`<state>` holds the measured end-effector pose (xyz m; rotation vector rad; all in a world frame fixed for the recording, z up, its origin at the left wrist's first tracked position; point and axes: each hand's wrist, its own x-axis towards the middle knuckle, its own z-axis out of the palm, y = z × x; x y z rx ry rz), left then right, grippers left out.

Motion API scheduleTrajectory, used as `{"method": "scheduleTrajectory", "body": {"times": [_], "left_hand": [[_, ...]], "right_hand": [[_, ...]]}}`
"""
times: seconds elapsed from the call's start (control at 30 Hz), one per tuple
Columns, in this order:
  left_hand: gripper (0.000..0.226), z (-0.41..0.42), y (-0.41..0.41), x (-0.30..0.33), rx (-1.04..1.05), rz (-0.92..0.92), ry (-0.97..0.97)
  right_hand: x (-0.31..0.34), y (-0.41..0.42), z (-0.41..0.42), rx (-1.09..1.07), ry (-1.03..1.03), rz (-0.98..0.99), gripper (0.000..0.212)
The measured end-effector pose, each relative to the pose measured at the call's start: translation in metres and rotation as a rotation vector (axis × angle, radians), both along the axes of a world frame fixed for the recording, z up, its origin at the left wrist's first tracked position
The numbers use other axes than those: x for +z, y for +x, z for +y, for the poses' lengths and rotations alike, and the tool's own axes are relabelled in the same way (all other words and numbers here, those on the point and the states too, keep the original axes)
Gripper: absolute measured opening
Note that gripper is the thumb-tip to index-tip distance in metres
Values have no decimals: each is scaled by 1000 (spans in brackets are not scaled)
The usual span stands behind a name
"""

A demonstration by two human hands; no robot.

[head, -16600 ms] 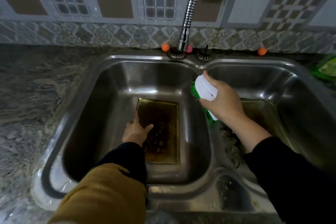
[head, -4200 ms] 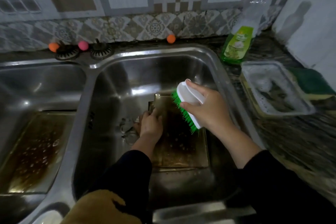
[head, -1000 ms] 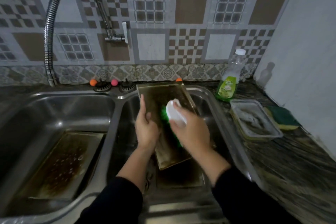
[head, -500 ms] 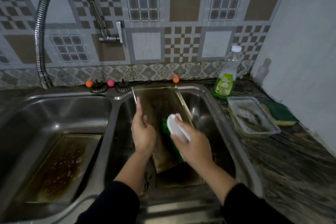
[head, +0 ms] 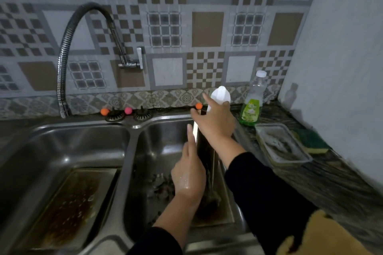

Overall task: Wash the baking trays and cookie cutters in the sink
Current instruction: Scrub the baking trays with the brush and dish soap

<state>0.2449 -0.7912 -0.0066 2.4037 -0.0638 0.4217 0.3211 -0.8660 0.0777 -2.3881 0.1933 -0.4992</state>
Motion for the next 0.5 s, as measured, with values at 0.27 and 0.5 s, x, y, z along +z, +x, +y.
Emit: {"method": "scheduleTrajectory", "body": {"times": [0.27,0.5], "left_hand": [[70,6,-1,7,-110,-45,-27],[75,48,45,-5,-23,335,-292]], "right_hand": [[9,-6,-15,36,199,-94,29],[36,-13,-46,194,567,-138,36]]}}
